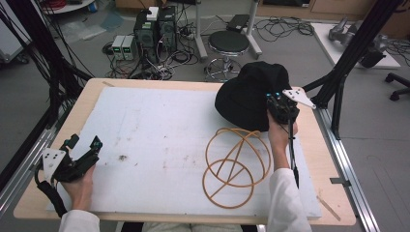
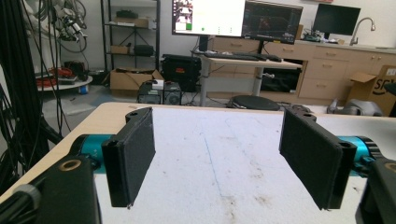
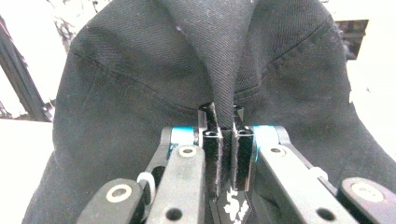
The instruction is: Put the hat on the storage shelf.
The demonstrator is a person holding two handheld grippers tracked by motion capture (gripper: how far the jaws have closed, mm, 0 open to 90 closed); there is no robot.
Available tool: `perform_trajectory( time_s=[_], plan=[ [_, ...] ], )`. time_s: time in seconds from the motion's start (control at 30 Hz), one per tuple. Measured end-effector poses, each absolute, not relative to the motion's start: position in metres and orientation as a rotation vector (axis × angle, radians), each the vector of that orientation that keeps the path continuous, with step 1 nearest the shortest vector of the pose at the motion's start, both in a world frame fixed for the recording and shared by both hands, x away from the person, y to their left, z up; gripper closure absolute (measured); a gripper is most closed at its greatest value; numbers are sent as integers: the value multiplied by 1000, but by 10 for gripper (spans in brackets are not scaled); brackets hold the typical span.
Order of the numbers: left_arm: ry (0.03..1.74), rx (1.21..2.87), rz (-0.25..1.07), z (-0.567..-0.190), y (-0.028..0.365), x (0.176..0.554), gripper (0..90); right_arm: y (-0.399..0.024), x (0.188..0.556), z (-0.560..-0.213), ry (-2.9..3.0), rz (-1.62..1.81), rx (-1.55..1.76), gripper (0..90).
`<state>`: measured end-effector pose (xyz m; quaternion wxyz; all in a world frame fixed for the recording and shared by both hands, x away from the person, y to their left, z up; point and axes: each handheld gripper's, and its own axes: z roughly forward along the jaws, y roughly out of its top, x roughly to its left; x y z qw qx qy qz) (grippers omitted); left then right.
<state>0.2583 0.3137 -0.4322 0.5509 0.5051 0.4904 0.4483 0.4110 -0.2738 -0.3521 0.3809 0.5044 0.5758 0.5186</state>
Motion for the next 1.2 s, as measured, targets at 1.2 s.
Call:
perform_trajectory(
  time_s=[1.2],
  plan=[
    [1163, 1190, 1070, -432, 313, 260, 276, -270, 361, -285, 1370, 1634, 1044, 866]
  ],
)
